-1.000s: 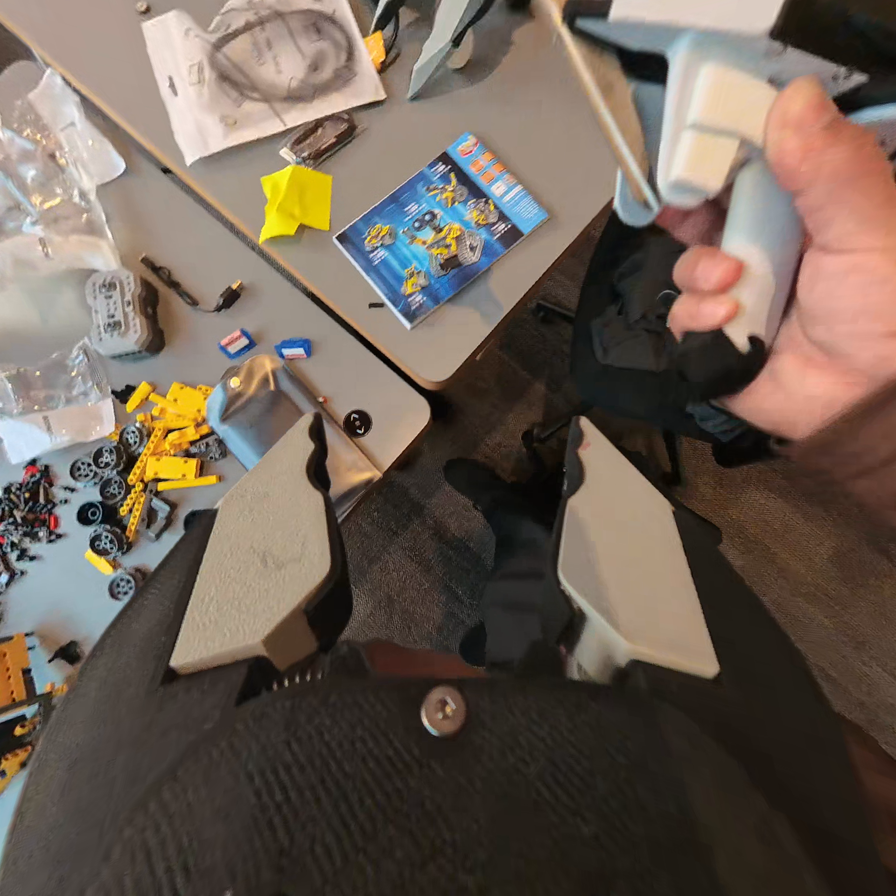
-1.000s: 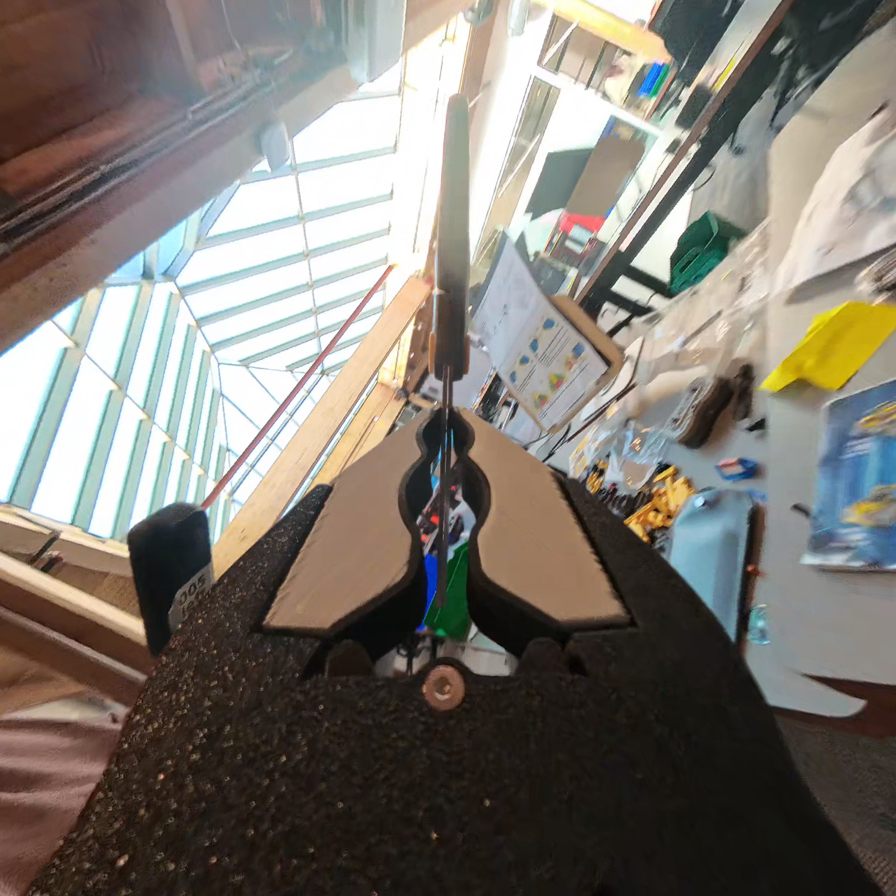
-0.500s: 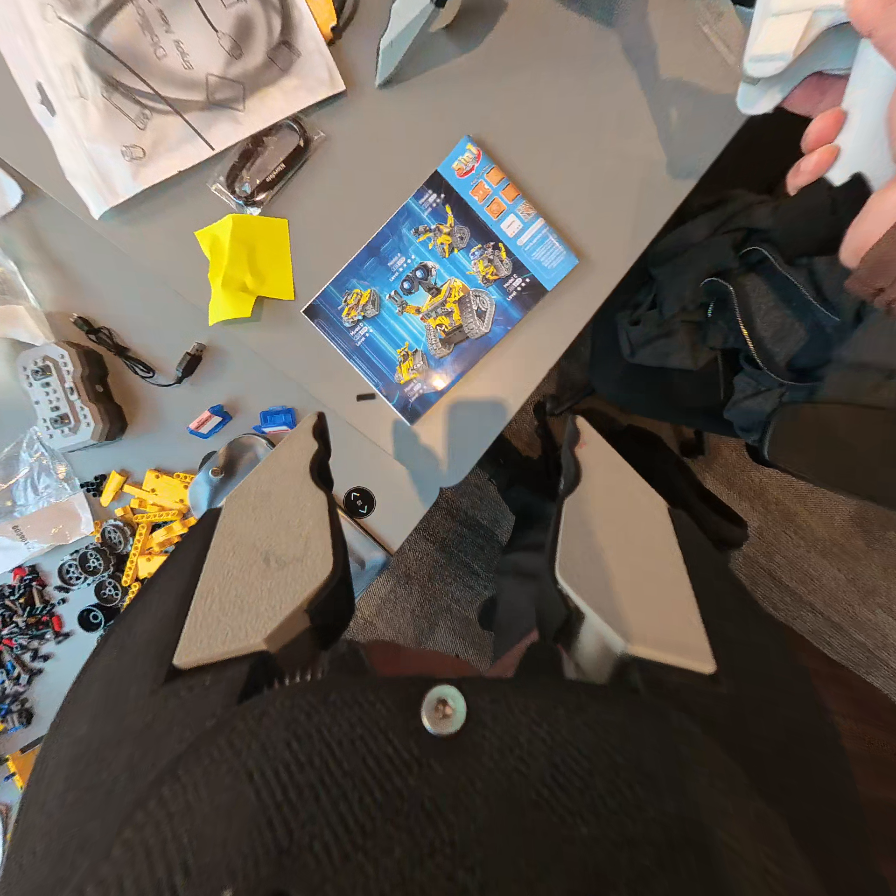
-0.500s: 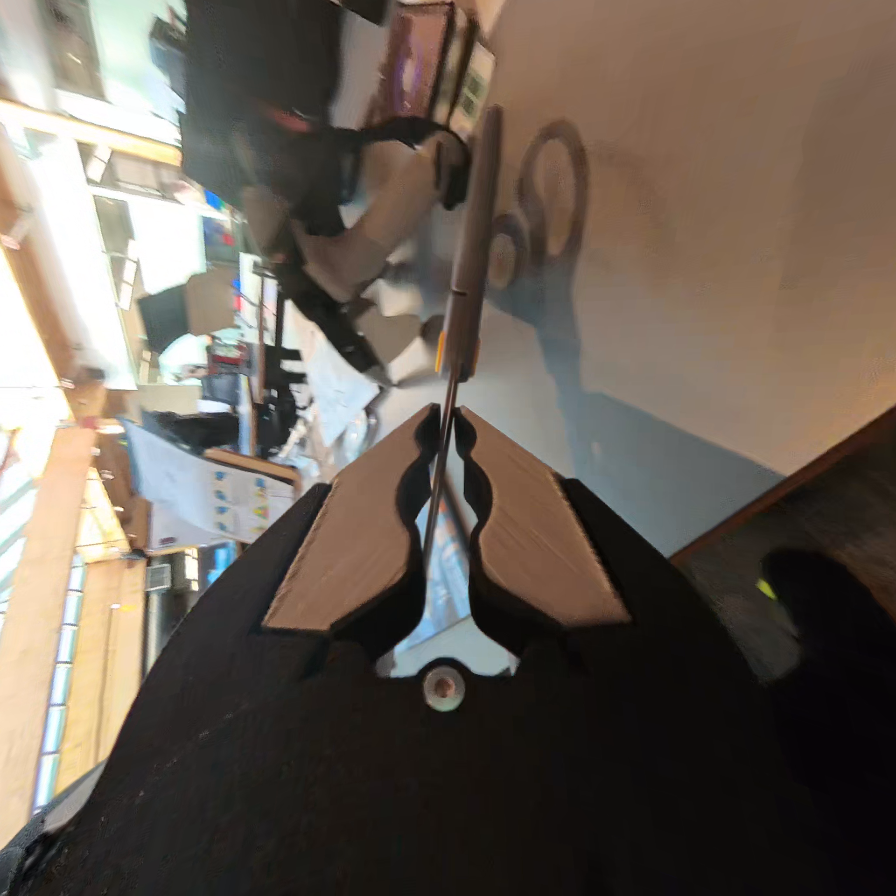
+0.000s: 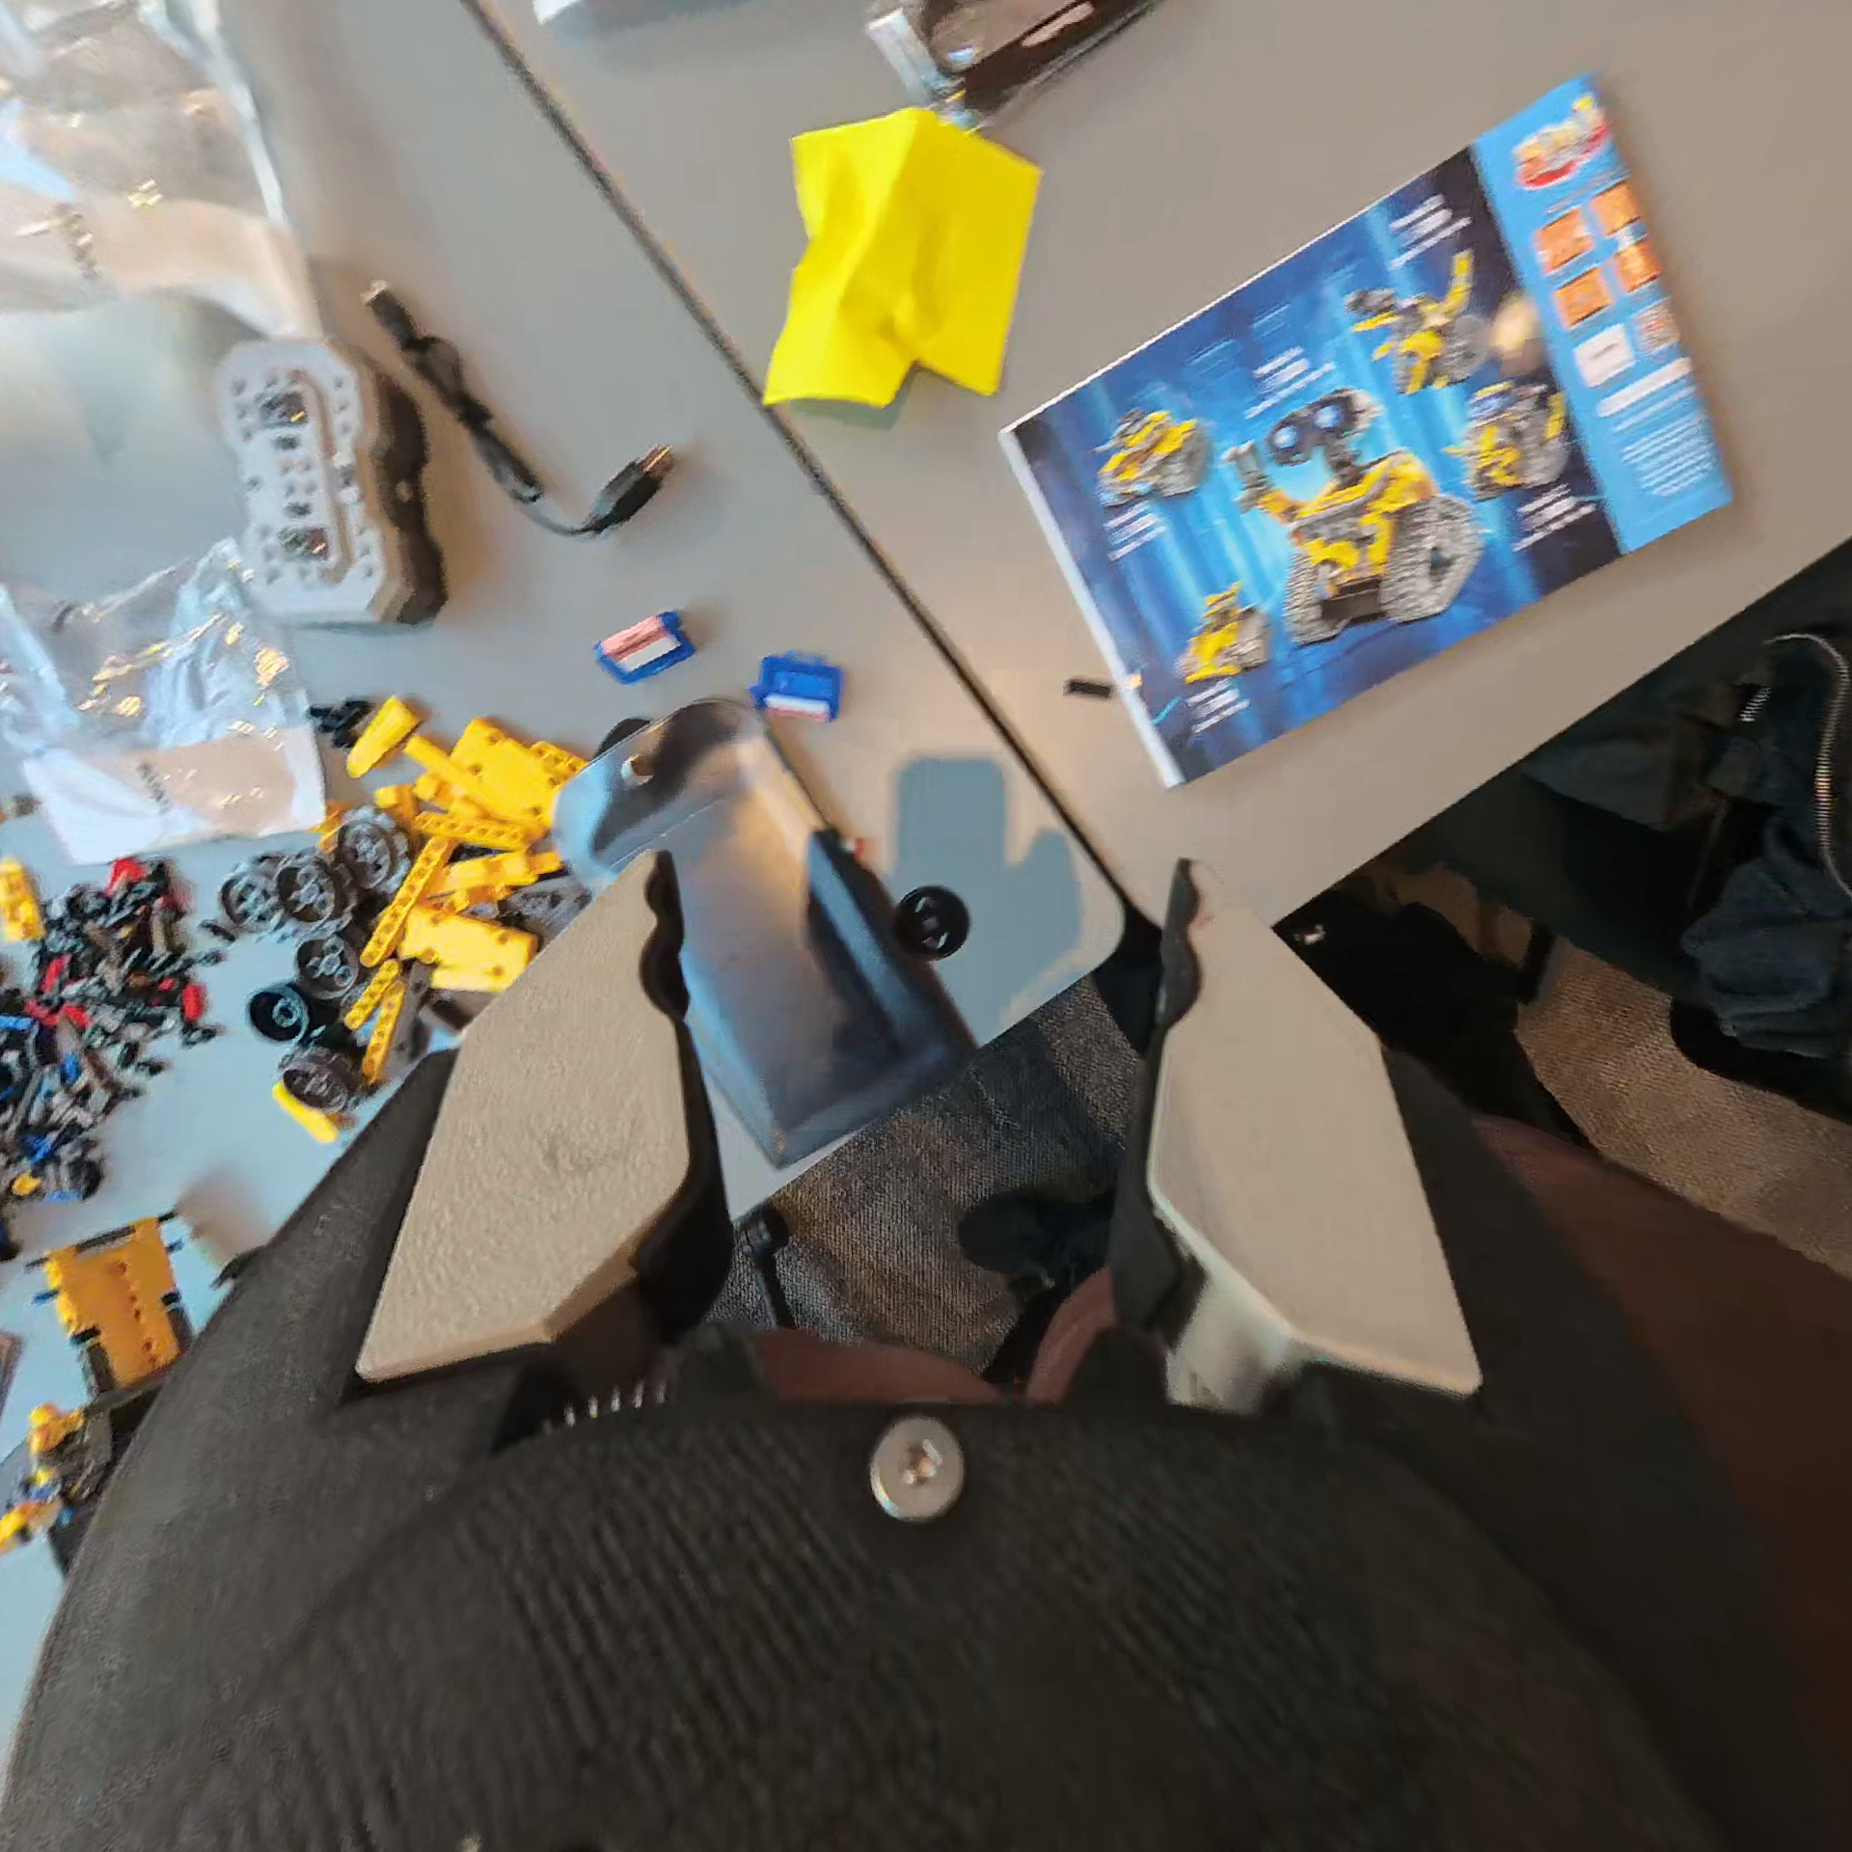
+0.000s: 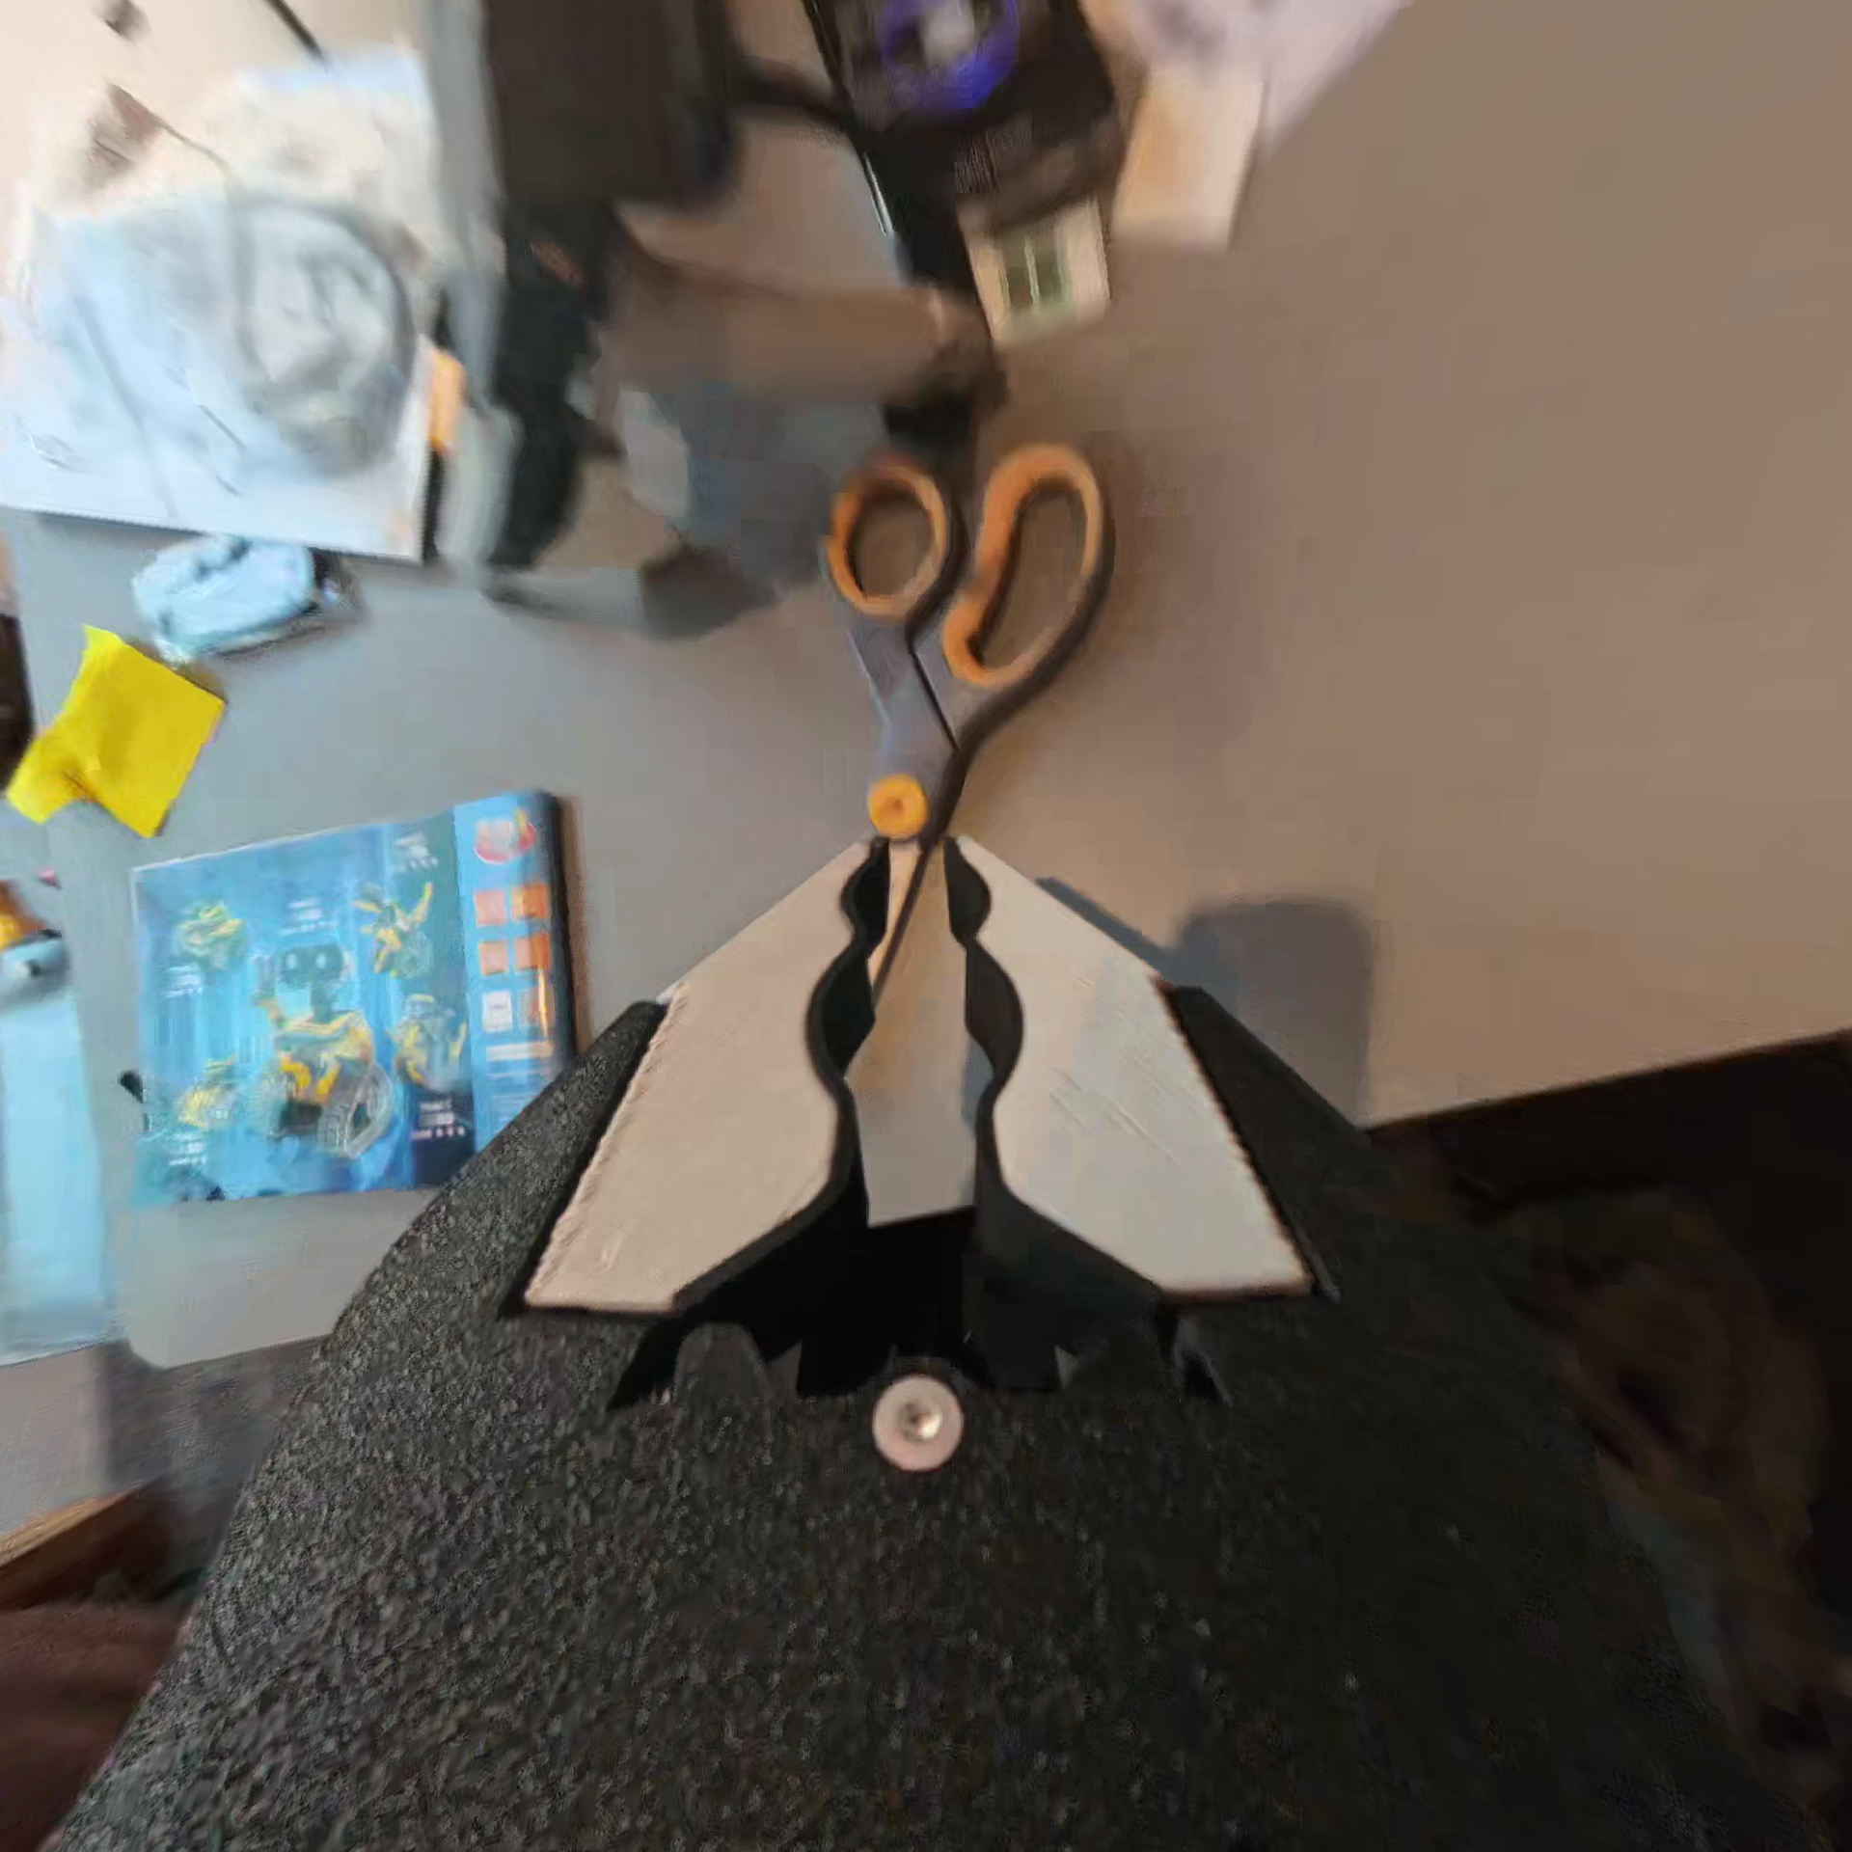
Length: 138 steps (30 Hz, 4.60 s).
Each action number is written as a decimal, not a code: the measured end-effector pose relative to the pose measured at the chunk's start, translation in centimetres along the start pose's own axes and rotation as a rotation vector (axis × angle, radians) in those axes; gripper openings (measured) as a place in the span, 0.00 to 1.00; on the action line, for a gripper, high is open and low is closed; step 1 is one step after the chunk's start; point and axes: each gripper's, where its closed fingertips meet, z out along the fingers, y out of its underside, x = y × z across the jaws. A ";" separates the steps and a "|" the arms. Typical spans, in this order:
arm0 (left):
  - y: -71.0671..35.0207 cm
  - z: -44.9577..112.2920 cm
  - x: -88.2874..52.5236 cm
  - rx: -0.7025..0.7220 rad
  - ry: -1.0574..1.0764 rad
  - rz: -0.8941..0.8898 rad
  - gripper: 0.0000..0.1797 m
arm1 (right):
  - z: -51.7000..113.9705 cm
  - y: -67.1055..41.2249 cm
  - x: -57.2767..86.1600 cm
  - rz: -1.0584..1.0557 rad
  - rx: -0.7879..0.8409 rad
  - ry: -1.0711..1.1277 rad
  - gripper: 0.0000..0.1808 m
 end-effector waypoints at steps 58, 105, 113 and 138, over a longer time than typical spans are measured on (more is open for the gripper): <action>55.6 -16.6 -27.0 -0.011 -0.309 -1.044 0.47 | -12.6 38.4 -88.3 -1.529 0.015 -1.449 0.38; 36.7 -6.9 1.2 -0.100 0.398 0.347 0.24 | -20.7 41.8 -35.4 -0.586 -0.122 -0.403 0.00; 41.6 -2.8 -6.6 -0.179 0.532 0.345 0.26 | -18.9 43.9 -40.0 -0.381 -0.194 -0.271 0.08; 44.4 -3.6 -11.5 -0.249 0.684 0.611 0.23 | -22.7 43.0 -48.6 -0.338 0.052 0.007 0.13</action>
